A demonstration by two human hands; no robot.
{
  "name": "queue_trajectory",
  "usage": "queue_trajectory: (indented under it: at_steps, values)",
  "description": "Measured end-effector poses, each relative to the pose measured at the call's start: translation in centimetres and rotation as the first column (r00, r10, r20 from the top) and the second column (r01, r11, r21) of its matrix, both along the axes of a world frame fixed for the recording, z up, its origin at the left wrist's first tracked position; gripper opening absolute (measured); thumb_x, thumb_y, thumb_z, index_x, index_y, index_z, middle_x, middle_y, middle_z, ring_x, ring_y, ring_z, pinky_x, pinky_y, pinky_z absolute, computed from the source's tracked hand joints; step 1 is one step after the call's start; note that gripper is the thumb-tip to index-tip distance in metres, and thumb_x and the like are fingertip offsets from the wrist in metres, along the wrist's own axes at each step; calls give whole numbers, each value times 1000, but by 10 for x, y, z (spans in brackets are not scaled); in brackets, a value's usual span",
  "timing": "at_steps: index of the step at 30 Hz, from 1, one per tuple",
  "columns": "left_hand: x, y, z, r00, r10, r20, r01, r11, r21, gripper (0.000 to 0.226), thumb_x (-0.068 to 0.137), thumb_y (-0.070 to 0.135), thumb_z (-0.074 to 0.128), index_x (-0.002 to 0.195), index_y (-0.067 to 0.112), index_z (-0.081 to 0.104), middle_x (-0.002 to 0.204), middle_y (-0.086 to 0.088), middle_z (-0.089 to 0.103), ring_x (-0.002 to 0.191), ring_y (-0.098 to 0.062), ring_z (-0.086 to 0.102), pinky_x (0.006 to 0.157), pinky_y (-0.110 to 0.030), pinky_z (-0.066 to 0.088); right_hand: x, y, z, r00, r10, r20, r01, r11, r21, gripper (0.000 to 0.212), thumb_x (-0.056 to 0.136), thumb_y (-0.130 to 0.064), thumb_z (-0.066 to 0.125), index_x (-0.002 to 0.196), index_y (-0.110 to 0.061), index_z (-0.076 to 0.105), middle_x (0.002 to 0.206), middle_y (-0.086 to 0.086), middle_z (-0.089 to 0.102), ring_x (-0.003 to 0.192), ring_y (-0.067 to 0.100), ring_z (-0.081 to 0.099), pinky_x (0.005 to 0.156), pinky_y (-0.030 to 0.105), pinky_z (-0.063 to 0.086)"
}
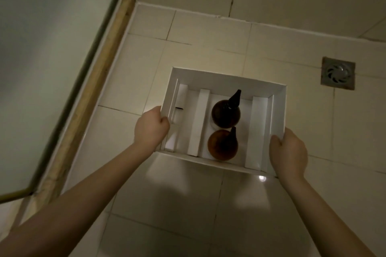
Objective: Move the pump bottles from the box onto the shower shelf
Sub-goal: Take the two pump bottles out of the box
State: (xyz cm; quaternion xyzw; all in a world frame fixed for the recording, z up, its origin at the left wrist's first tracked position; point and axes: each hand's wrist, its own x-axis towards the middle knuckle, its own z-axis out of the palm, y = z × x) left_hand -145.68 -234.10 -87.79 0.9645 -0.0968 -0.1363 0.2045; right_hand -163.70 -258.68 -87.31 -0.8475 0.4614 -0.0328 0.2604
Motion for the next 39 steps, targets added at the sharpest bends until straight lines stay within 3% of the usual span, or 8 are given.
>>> queue_trajectory:
  at_steps: [3, 7, 9, 15, 27, 30, 34, 39]
  values:
    - [-3, -2, 5, 999, 31, -34, -31, 1000, -4, 7, 79, 15, 48, 84, 14, 52, 61, 6, 47, 73, -35, 60, 46, -25, 27, 0, 4, 5, 999, 4, 32, -5, 999, 47, 32, 89, -8, 49, 121, -5, 51, 115, 17, 64, 77, 27, 57, 59, 24, 43]
    - [-12, -2, 22, 925, -190, 330, 169, 981, 92, 69, 75, 33, 61, 137, 18, 34, 123, -4, 58, 110, -25, 56, 81, -35, 51, 7, 6, 28, 944, 266, 195, -228, 953, -198, 67, 80, -4, 62, 140, -17, 36, 137, 7, 49, 120, 22, 49, 92, 25, 38]
    - [-29, -9, 30, 894, -286, 344, 306, 952, -4, 71, 72, 39, 61, 136, 25, 34, 126, 0, 56, 112, -20, 55, 85, -32, 50, 23, 4, 35, 879, 420, 227, -407, 907, -103, 68, 77, -2, 64, 137, -24, 40, 136, 1, 48, 121, 20, 49, 96, 28, 44]
    - [-83, -54, 33, 895, -421, -148, 372, 887, -273, 68, 58, 66, 63, 119, 46, 40, 105, 21, 60, 84, 3, 55, 64, -6, 35, 80, 0, 28, 759, 644, 94, -632, 695, 341, 79, 73, -15, 75, 140, -28, 36, 145, 0, 42, 132, 23, 41, 107, 44, 39]
    - [-87, -84, 22, 909, -384, -161, 315, 887, -336, 42, 70, 36, 73, 109, 29, 59, 105, 5, 69, 93, -10, 64, 73, -12, 37, 104, -8, 10, 696, 715, 71, -701, 653, 289, 75, 72, -16, 77, 138, -27, 43, 138, 2, 51, 129, 23, 45, 102, 44, 44]
    - [-63, -74, 23, 895, -341, -289, 237, 910, -340, 50, 70, 31, 74, 116, 26, 56, 111, 4, 65, 93, -9, 61, 80, -22, 49, 83, -21, 11, 794, 592, 138, -604, 743, 288, 80, 79, 0, 66, 145, -26, 30, 143, 4, 43, 128, 22, 44, 92, 32, 48]
    - [-17, -67, 22, 955, -251, -161, 199, 938, -282, 73, 69, 13, 74, 134, 23, 42, 128, -2, 55, 113, -19, 54, 95, -38, 49, 43, -23, 16, 917, 362, 167, -397, 791, 465, 65, 76, 15, 56, 128, -22, 48, 123, 6, 55, 111, 26, 56, 69, 23, 48]
    - [8, -100, 15, 793, -573, -205, 511, 810, -288, 96, 63, 22, 83, 143, 20, 29, 142, -4, 45, 131, -21, 41, 107, -38, 37, 35, 11, 18, 822, 570, 23, -485, 677, 554, 75, 69, -15, 77, 134, -26, 42, 135, 0, 49, 125, 21, 47, 101, 42, 45]
